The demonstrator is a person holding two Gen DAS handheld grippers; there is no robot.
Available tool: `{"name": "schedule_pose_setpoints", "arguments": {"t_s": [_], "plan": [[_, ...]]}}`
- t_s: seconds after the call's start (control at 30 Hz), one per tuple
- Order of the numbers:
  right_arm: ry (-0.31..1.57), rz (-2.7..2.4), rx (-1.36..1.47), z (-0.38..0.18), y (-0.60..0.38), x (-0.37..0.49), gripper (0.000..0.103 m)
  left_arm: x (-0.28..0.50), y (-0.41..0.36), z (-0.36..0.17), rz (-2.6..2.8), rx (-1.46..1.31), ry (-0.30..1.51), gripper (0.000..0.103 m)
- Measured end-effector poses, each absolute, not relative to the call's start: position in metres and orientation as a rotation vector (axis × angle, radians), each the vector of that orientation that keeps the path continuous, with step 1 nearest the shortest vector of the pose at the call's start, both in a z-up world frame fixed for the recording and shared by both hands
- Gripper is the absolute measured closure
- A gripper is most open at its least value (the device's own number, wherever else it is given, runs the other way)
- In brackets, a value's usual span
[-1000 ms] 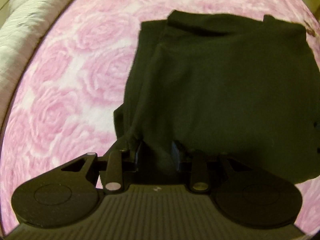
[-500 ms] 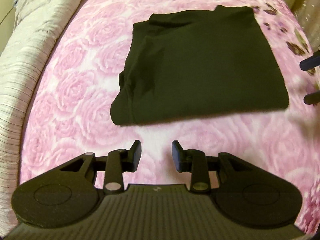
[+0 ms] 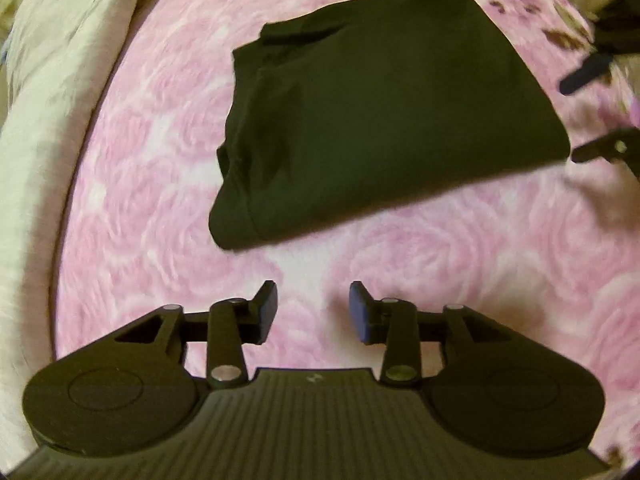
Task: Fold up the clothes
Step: 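Grasp the folded black shirt with both grippers and lift it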
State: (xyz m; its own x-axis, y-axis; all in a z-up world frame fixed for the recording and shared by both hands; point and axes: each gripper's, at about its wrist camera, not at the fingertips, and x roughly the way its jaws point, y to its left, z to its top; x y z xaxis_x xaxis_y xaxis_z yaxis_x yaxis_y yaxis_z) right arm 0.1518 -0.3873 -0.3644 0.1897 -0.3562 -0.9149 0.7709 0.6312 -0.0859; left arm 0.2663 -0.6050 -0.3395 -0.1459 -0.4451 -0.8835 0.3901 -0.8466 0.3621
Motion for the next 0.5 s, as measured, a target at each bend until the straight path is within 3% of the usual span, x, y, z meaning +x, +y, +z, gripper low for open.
{"name": "schedule_pose_setpoints", "arguments": {"t_s": [0.07,0.23,0.4,0.43,0.47,0.5], "plan": [[1.138,-0.807,0.396,-0.376,-0.39,0.159,0.049,0.264,-0.589,-0.348,-2.099,1.584,-0.324,0.036],[1.195,-0.745,0.233,-0.414,-0.385,0.181,0.049,0.26,-0.571,-0.386,-2.148,1.692,-0.751,0.035],[1.21,-0.753,0.017,-0.428,-0.379,0.181,0.048,0.257,-0.58,-0.417,-2.119,1.699,-0.948,0.035],[1.21,-0.755,0.021,-0.428,-0.382,0.177,0.052,0.256,-0.583,-0.422,-2.128,1.677,-0.988,0.035],[1.209,-0.751,0.036,-0.427,-0.386,0.173,0.068,0.254,-0.586,-0.425,-2.138,1.661,-1.017,0.034],[1.197,-0.746,0.062,-0.423,-0.39,0.168,0.074,0.253,-0.59,-0.428,-2.147,1.647,-1.045,0.03]]}}
